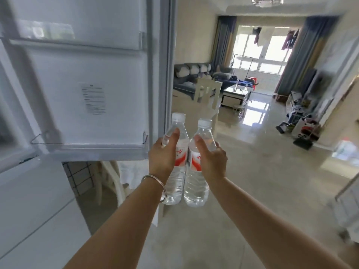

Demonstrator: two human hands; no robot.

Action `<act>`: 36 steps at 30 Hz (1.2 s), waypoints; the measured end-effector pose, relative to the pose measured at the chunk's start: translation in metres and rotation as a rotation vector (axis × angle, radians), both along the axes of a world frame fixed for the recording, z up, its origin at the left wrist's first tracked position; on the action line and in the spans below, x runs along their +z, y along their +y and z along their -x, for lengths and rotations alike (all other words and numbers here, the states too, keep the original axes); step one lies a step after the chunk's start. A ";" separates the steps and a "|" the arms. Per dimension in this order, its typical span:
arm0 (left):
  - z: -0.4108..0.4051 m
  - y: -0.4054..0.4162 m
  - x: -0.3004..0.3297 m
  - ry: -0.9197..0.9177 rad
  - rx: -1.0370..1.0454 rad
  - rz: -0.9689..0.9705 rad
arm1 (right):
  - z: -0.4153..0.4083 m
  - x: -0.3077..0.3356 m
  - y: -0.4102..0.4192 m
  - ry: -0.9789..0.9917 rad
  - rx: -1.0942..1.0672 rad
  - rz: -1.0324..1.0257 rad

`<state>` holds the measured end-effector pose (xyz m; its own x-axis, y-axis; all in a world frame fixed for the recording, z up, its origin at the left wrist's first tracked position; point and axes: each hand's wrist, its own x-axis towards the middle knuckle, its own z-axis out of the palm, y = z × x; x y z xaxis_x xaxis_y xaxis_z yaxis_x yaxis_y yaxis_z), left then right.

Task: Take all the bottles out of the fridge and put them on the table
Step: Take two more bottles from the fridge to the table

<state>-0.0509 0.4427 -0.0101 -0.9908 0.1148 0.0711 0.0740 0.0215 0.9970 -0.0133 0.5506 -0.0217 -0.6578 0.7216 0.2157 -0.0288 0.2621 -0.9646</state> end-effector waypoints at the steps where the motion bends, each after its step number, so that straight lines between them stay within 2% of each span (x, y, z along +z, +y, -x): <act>1: -0.002 0.021 -0.003 -0.024 0.001 -0.009 | -0.004 0.000 0.022 -0.019 0.004 -0.001; 7: 0.009 0.111 -0.027 -0.104 0.016 0.018 | 0.014 -0.017 0.119 -0.112 -0.011 -0.021; 13: 0.072 0.168 -0.053 -0.112 0.110 0.095 | 0.080 -0.037 0.180 -0.148 0.028 -0.014; 28: 0.324 0.288 -0.031 -0.067 0.212 0.014 | 0.333 -0.026 0.298 -0.125 0.113 0.005; 36: 0.468 0.318 -0.059 -0.098 0.419 -0.025 | 0.504 -0.046 0.333 -0.155 0.402 0.098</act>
